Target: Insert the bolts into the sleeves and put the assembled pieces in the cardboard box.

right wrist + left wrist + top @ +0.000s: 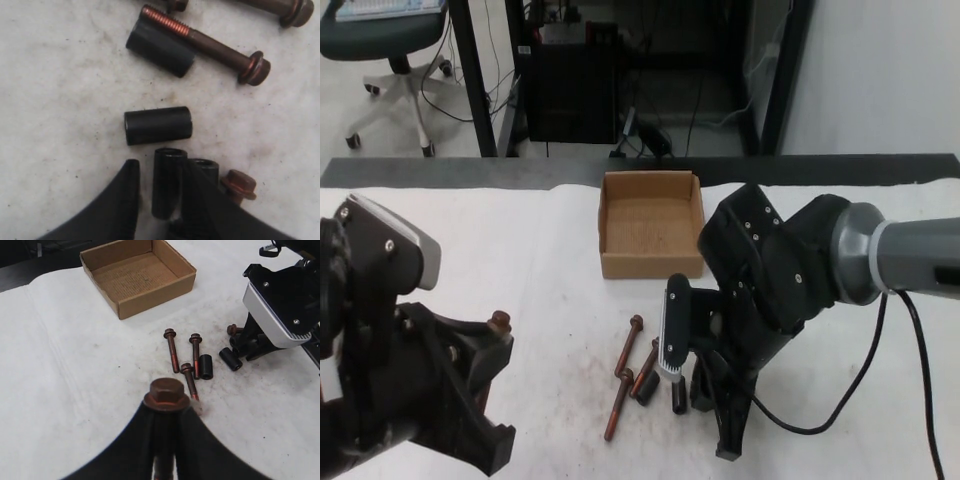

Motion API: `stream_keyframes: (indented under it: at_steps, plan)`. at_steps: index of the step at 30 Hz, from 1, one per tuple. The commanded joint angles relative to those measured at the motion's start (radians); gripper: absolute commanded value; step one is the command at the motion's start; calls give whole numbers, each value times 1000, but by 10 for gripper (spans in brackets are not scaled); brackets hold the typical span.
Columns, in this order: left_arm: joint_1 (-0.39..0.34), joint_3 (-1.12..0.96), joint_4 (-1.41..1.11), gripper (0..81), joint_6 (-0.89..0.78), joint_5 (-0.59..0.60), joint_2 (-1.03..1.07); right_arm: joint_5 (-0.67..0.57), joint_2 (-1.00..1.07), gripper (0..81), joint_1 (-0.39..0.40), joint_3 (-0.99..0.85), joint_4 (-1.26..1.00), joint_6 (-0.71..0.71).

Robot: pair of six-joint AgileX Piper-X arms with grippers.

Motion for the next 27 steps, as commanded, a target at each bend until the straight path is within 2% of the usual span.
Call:
stream_keyframes:
  at_steps: [1, 9, 27]
  plan:
    - [0, -3, 11, 0, 1, -6, -1, -13, 1, 267, -7, 8, -4, -11]
    - [0, -3, 11, 0, 1, -6, -1, -13, 5, 267, -42, 57, 34, -11]
    - [0, -3, 11, 0, 1, -6, -1, -22, 5, 267, -37, 74, -28, -11]
